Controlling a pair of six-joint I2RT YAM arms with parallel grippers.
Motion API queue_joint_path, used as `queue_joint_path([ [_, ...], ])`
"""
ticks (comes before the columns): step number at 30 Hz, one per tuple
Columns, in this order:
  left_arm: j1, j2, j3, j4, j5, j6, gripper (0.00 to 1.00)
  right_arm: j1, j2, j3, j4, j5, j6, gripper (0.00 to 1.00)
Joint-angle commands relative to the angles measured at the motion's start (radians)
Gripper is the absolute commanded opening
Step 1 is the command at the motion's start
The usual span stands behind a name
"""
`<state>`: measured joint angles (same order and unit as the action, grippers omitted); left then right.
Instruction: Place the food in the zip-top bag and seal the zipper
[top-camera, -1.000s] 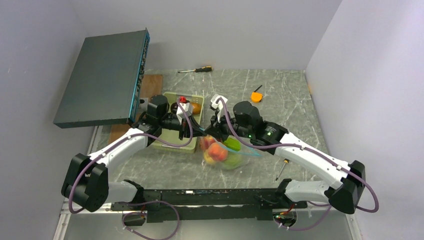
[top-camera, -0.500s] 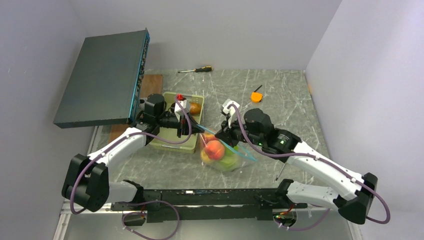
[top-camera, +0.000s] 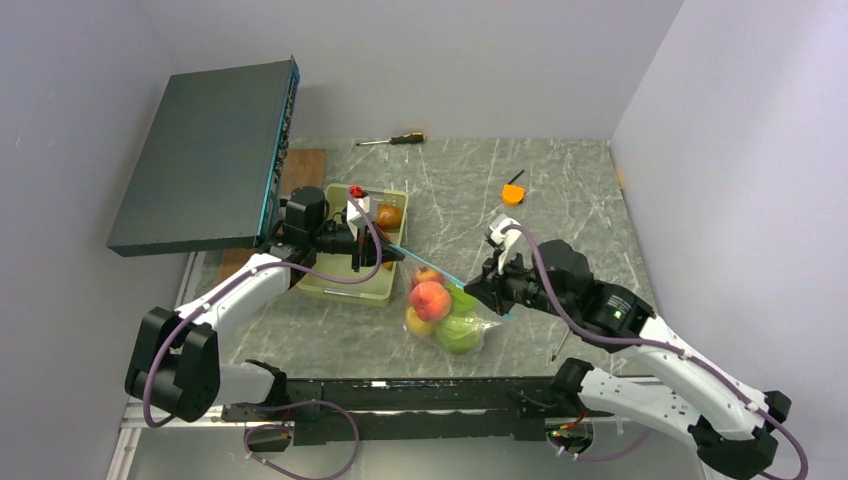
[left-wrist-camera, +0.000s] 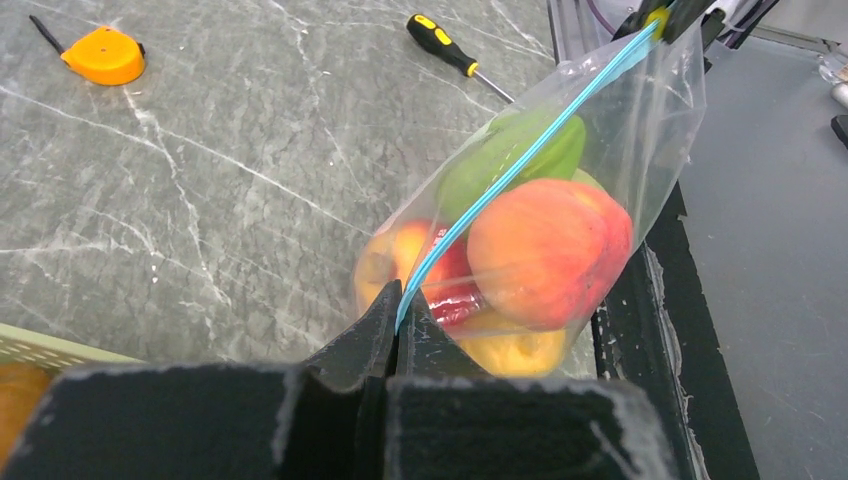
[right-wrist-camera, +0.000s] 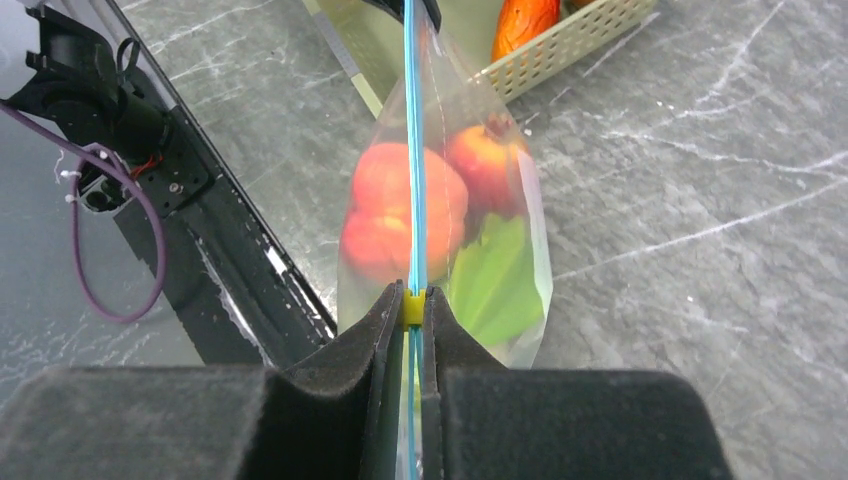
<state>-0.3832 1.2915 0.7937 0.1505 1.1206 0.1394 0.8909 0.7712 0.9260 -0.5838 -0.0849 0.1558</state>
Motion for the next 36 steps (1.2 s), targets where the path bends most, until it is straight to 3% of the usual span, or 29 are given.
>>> queue_joint_path([
  [1,0.031,0.008,0.019,0.011,-0.063,0.036,0.0,0.0,-0.101,0.01,-0.12,0.035,0.066,0.0],
  [18,0.032,0.004,0.016,-0.001,-0.063,0.05,0.0,0.0,-0.256,0.1,-0.361,0.084,0.22,0.0],
  [23,0.033,0.003,0.014,0.023,-0.032,0.02,0.0,0.002,-0.249,0.087,-0.359,0.075,0.241,0.0],
  [24,0.033,0.002,0.014,0.027,-0.028,0.016,0.0,0.0,-0.235,0.081,-0.344,0.061,0.241,0.02],
  [27,0.032,-0.005,0.015,0.022,-0.025,0.02,0.0,0.0,-0.168,0.059,-0.29,0.013,0.242,0.31],
  [31,0.031,-0.006,0.016,0.028,-0.021,0.014,0.0,0.001,-0.053,0.06,-0.217,0.009,0.244,0.56],
  [34,0.029,-0.006,0.02,0.022,-0.017,0.015,0.0,0.001,0.025,0.09,-0.164,0.013,0.217,0.68],
  [36,0.028,-0.009,0.024,0.023,-0.012,0.011,0.0,0.002,0.088,0.116,-0.133,0.023,0.187,0.69],
])
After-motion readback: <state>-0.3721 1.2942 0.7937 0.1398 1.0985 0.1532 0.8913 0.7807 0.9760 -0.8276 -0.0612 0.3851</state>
